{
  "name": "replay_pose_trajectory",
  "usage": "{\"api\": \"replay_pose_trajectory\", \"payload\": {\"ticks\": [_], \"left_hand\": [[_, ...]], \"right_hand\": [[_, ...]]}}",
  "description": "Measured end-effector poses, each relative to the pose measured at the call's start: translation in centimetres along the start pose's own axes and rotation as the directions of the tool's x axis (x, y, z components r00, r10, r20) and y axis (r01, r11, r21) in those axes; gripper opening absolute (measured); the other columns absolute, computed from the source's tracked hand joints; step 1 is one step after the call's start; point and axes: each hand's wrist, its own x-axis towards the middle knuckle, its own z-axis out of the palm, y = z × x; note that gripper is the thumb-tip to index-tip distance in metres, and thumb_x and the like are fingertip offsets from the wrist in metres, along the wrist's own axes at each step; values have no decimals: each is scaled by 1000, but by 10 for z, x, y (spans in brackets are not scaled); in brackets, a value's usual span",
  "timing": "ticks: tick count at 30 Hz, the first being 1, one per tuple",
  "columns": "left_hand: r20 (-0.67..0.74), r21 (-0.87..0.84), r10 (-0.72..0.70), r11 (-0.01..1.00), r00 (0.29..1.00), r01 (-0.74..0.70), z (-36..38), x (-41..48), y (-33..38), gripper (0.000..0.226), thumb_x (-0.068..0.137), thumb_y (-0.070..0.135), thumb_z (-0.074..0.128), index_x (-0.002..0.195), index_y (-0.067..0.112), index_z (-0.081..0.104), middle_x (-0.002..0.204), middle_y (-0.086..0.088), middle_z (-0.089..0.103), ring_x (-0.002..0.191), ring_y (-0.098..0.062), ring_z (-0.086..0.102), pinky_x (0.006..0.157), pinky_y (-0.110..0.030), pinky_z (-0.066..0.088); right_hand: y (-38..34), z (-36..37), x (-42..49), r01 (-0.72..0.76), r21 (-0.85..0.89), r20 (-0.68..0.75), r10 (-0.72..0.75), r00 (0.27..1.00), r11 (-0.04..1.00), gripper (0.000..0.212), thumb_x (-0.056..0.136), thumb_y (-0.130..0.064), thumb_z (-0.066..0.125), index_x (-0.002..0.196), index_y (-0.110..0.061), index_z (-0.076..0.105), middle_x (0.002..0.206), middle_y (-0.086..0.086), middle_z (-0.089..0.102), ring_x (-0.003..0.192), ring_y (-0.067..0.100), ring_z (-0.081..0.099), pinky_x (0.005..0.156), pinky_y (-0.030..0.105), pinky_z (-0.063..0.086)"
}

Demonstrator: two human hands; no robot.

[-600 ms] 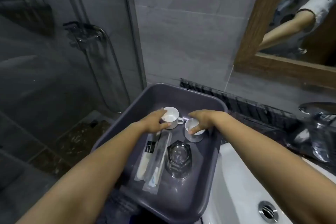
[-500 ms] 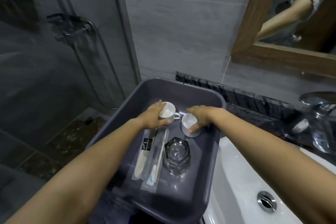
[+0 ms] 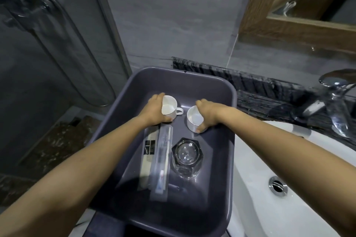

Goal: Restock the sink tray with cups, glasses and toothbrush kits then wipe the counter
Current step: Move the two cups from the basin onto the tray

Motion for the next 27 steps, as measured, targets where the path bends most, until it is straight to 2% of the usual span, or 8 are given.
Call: {"api": "replay_pose_trajectory", "payload": {"ticks": [4,10,15,20,23,27], "left_hand": [[-16,-18,-4,1000,1000,3,-2,-2,4,93,57,33,83,133,9,35,136,-12,41,124,-29,40,101,-36,38],[11,-3,17,1000,1000,-17,-17,-10,20,82,53,29,83,123,11,44,126,-10,47,115,-27,46,92,-35,43],[-4,52,45,998,999,-45,-54,-13,47,78,52,27,83,118,9,47,122,-11,51,109,-27,50,86,-35,45],[-38,75,131,989,991,-128,-95,-21,82,74,51,30,83,115,11,51,117,-8,59,102,-26,55,79,-30,43],[-35,76,188,980,982,-185,-112,-26,113,76,53,30,84,117,10,49,116,-8,59,103,-27,54,80,-31,44],[-15,99,269,959,963,-266,-120,-29,161,74,56,32,83,119,12,49,115,-6,58,101,-25,53,77,-29,41]], "right_hand": [[-3,-2,-3,8,-41,-49,-10,999,999,71,65,-42,78,118,-8,44,123,10,50,110,30,52,79,36,45],[-2,-19,-18,-4,-3,-78,4,997,1000,70,65,-44,76,118,-10,45,120,9,51,109,29,53,88,41,50],[-2,-55,-43,11,49,-136,-4,991,999,74,65,-42,77,123,-9,45,122,8,52,110,29,54,90,39,49],[4,-96,-79,9,104,-206,13,978,994,70,66,-39,78,122,-11,47,120,5,54,107,26,55,82,30,44],[17,-116,-110,-28,128,-237,58,970,991,66,63,-43,77,116,-15,48,106,-2,52,98,22,54,77,31,43],[48,-132,-157,-85,174,-259,129,957,981,60,60,-47,77,105,-25,45,106,-6,54,96,19,55,79,33,46]]}}
